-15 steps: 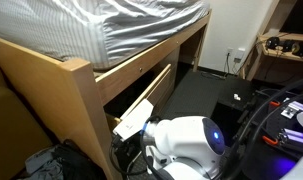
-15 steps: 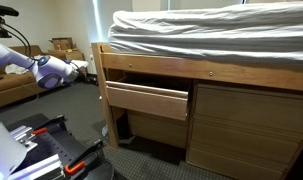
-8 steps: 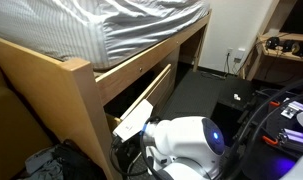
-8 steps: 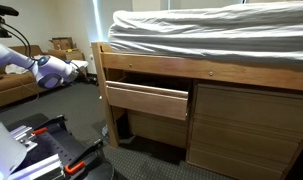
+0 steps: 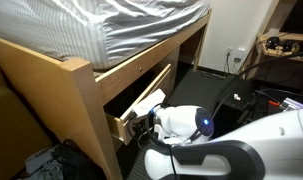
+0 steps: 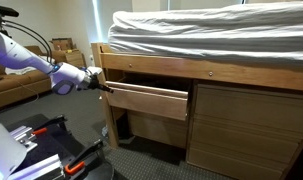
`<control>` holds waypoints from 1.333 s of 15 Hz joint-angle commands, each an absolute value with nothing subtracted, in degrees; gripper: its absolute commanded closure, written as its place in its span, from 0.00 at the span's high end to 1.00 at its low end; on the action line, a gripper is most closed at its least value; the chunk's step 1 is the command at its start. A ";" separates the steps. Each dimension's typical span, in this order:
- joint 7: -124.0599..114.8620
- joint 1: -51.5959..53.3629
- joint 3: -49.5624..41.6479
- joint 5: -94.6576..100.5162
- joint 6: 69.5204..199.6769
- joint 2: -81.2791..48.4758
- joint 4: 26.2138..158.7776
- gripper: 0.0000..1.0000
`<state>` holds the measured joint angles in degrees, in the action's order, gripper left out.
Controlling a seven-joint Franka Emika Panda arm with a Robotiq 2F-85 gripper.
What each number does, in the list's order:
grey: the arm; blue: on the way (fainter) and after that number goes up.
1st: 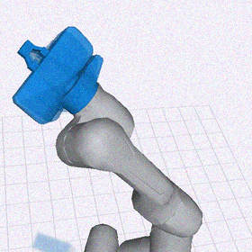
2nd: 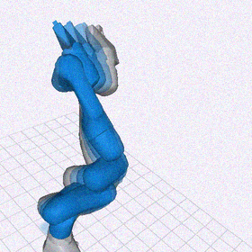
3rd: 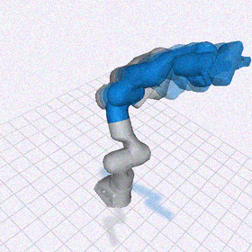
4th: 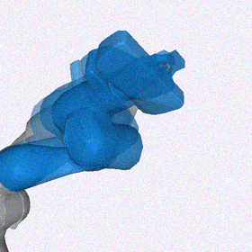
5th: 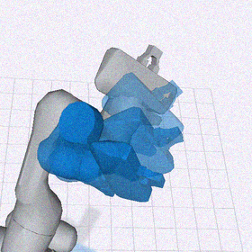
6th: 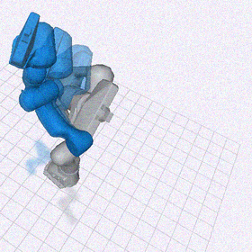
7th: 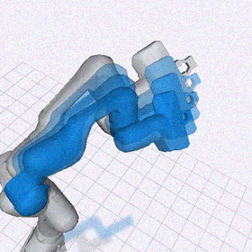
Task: Close the top left drawer
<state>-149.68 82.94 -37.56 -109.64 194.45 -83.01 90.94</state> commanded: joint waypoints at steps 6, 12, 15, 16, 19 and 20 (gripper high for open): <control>-149.52 63.65 -28.43 -111.38 201.46 -84.44 63.01 1.00; -149.10 69.18 -32.79 -123.09 198.88 -84.28 65.31 1.00; -139.40 66.58 -25.45 -118.13 198.60 -76.43 75.41 1.00; -137.38 66.07 -24.19 -117.22 198.62 -74.90 78.17 1.00; -131.74 64.74 -21.90 -116.01 198.62 -70.51 87.18 1.00; -129.96 64.44 -21.40 -116.16 198.63 -69.03 90.27 1.00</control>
<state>-136.20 66.00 -24.71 -116.91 198.63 -76.56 79.31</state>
